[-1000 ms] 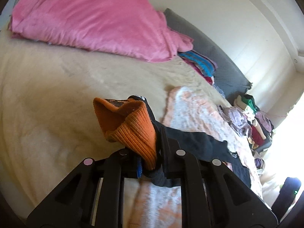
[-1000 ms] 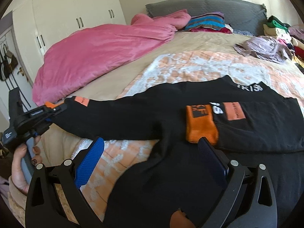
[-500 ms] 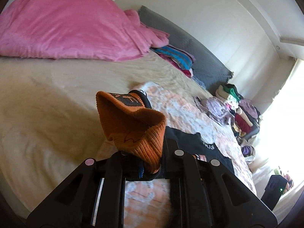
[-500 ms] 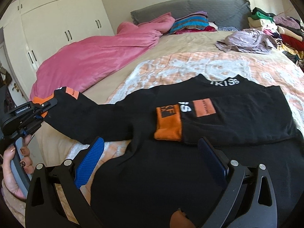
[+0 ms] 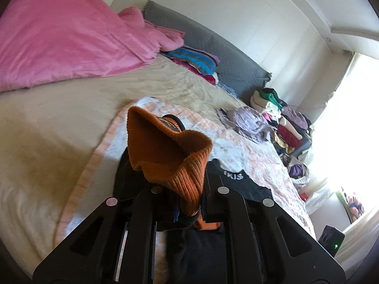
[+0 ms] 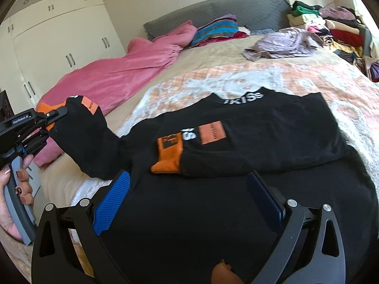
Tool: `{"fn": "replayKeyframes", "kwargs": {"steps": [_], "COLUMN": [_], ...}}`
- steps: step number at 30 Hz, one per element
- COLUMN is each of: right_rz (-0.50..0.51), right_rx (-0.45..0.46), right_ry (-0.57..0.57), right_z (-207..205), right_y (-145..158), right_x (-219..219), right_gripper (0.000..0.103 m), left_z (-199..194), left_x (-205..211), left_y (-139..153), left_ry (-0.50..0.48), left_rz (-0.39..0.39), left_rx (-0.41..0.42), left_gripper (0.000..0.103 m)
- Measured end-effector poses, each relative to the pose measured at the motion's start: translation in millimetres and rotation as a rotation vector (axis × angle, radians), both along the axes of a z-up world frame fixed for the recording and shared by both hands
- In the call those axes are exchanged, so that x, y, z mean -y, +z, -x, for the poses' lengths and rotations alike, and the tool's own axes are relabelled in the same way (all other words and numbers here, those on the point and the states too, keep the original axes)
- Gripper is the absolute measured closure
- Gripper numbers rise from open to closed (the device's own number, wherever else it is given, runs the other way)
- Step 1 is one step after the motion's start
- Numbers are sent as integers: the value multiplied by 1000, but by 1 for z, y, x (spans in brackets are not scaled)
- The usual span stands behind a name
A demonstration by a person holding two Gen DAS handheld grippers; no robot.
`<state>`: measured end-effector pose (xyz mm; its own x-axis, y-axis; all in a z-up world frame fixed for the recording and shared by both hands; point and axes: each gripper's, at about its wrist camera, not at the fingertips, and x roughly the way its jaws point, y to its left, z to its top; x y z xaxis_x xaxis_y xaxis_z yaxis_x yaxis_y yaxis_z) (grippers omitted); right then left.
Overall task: Fold small clothes
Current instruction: 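Lift the cuff and carry it across the shirt body with the left tool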
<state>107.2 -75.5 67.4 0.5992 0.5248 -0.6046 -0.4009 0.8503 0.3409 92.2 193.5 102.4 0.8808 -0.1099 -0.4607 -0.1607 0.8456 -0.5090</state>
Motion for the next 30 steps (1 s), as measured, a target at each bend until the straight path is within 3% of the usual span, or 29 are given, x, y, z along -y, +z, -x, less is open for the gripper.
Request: {"fn": "replayKeyframes", "kwargs": {"steps": [12, 30], "right_rz": [-46, -76], "right_rx": [-5, -56], "right_ry": [-117, -299], "right_z": [-10, -19], "right_y": [-3, -18], "right_x": [56, 132], "right_gripper": [5, 5], "left_z": [-49, -91], "left_x": [73, 149], "left_y": [8, -56], "left_ry": [-154, -347], "left_rz": [-57, -64], "left_rx": [-24, -165], "left_gripper": [97, 96]}}
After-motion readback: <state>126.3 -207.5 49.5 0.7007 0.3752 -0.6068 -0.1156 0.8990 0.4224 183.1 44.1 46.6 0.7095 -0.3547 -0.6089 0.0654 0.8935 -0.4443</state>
